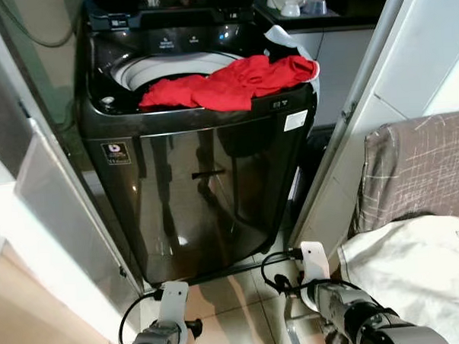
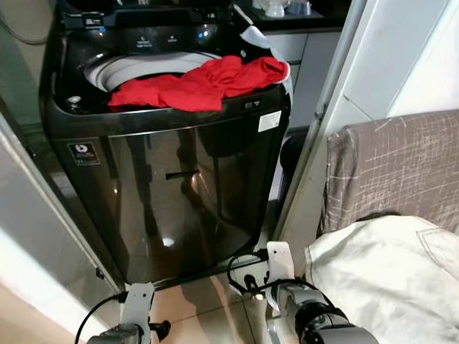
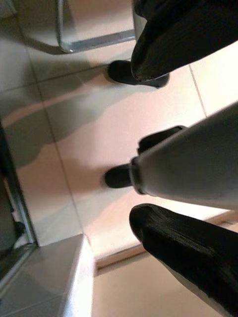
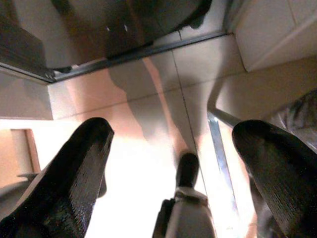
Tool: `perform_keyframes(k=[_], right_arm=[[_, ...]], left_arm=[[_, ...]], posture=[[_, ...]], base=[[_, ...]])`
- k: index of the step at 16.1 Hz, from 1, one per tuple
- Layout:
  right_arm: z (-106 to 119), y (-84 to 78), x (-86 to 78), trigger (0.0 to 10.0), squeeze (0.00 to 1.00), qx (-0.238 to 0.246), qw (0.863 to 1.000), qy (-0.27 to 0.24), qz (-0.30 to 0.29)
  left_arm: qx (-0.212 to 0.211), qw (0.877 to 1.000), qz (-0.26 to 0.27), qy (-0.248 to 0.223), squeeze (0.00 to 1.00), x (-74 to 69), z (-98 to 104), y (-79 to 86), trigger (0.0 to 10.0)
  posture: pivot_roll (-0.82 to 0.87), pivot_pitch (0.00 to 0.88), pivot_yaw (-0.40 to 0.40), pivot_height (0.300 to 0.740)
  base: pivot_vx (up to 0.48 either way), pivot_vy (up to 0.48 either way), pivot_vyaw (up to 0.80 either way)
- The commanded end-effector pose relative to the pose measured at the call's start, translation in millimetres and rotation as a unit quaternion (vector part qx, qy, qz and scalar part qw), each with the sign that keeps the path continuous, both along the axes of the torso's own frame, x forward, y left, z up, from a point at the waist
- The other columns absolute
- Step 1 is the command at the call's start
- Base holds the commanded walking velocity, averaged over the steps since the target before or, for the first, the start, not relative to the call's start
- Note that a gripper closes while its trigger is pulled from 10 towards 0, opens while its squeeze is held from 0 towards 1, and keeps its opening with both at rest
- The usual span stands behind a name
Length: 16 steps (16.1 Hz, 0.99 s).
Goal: Clothes washing
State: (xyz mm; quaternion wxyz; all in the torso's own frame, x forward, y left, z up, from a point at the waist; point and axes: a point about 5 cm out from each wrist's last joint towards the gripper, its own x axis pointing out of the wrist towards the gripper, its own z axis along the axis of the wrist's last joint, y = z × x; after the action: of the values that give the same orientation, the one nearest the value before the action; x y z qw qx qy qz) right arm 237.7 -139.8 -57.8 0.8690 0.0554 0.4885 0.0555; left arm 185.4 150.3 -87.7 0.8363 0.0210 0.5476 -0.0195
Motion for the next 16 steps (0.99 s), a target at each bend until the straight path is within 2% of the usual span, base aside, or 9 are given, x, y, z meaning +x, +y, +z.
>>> perform_keyframes(k=[1,4,6,9,12,16], right_arm=[[-5,-7.7,-8.1,10.0,0.00,-0.019,1.000,0.018,-0.003],[-11,-19.9,-17.5,10.0,0.00,-0.025,0.999,0.027,-0.037],[-19,-22.5,-31.9,10.0,0.00,-0.026,0.997,0.054,-0.053],[-21,-24.5,-35.3,10.0,0.00,-0.024,0.996,0.058,-0.069],[-21,-23.1,-36.9,10.0,0.00,-0.026,0.996,0.059,-0.058],[-25,-24.8,-43.9,10.0,0.00,-0.027,0.994,0.073,-0.075]], left_arm=[[0.001,1.000,0.010,0.011,0.00,-3.0,-1,1.9,10.0],[-0.018,0.998,0.059,-0.001,0.00,4.5,2,9.0,10.0],[-0.010,0.997,0.079,-0.005,0.00,1.5,1,17.9,10.0],[0.002,0.997,0.069,-0.015,0.00,1.5,2,23.8,10.0],[0.016,0.999,0.047,-0.015,0.00,-3.0,0,29.3,10.0],[0.020,0.999,0.031,-0.016,0.00,-7.1,-1,31.2,10.0]], posture=[[0.01,0.000,-0.049,0.740],[0.00,0.000,-0.044,0.740],[-0.01,0.000,-0.039,0.740],[-0.01,0.000,-0.030,0.740],[-0.02,0.000,-0.023,0.740],[-0.04,0.031,-0.012,0.740]], base=[[0.000,0.000,0.00],[0.000,0.000,0.00],[0.000,0.000,0.00],[0.000,0.000,0.00],[0.000,0.000,0.00],[0.000,0.000,0.00]])
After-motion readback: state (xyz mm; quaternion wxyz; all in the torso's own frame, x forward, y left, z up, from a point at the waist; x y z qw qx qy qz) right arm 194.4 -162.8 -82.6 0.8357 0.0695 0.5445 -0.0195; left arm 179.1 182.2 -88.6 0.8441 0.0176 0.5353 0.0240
